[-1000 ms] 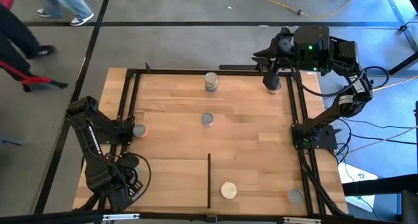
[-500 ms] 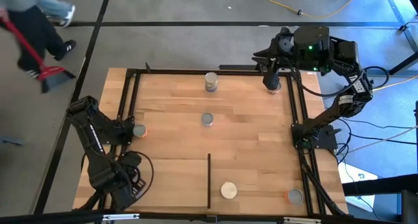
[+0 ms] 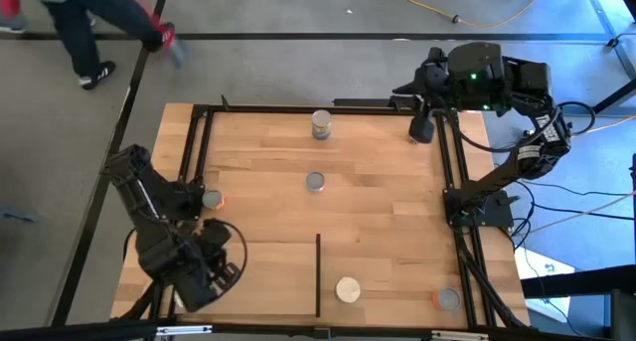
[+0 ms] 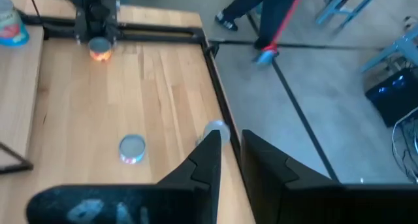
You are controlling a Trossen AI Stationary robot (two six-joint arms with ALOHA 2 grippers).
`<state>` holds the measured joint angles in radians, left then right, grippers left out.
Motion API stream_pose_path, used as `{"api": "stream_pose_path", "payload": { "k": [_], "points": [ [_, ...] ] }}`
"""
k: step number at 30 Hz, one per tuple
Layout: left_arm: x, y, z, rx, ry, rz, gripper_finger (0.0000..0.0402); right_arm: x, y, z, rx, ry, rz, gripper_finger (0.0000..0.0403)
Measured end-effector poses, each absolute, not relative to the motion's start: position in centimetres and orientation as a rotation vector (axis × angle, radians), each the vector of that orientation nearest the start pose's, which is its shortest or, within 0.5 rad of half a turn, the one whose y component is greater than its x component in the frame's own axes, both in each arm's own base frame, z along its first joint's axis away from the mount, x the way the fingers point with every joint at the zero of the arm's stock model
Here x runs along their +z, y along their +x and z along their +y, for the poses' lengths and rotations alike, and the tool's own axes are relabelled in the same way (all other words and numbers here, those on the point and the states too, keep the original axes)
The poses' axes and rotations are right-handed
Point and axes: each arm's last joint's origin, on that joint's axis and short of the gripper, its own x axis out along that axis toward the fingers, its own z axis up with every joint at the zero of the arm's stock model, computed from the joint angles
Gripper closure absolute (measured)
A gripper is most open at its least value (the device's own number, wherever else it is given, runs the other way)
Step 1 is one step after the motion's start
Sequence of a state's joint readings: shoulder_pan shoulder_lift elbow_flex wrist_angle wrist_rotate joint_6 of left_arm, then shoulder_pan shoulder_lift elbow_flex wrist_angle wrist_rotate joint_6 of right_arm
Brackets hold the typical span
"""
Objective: Pick and place cans onto a shelf
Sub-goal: Put the canned carrots on the shelf
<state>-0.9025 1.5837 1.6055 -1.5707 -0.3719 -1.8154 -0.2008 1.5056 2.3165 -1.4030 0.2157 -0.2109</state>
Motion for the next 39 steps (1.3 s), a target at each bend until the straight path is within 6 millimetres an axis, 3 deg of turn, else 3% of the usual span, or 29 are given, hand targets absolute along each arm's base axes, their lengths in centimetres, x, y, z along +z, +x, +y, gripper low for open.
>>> {"api": "stream_pose_path", "payload": {
  "k": [6,15,23,30,39],
  "points": [
    [34.1,19.6,-18.5,0.71,-0.519,1.028,0.0401,52.3,19.4,-4.2,-0.206,-0.178,0.745,0.034],
    [34.1,22.0,-15.6,0.727,-0.386,1.02,0.0401,50.9,20.4,-1.4,0.317,-0.169,0.755,0.034],
    [35.9,21.2,-14.0,0.713,-0.311,0.888,0.0401,46.8,22.7,2.5,0.531,-0.203,0.925,0.034],
    [37.7,19.5,-12.7,0.652,-0.32,0.86,0.0401,42.6,25.3,4.8,0.507,-0.066,1.031,0.034],
    [38.4,18.8,-12.1,0.619,-0.297,0.848,0.0401,37.7,27.9,5.4,0.457,0.059,1.051,0.034]
  ]
}}
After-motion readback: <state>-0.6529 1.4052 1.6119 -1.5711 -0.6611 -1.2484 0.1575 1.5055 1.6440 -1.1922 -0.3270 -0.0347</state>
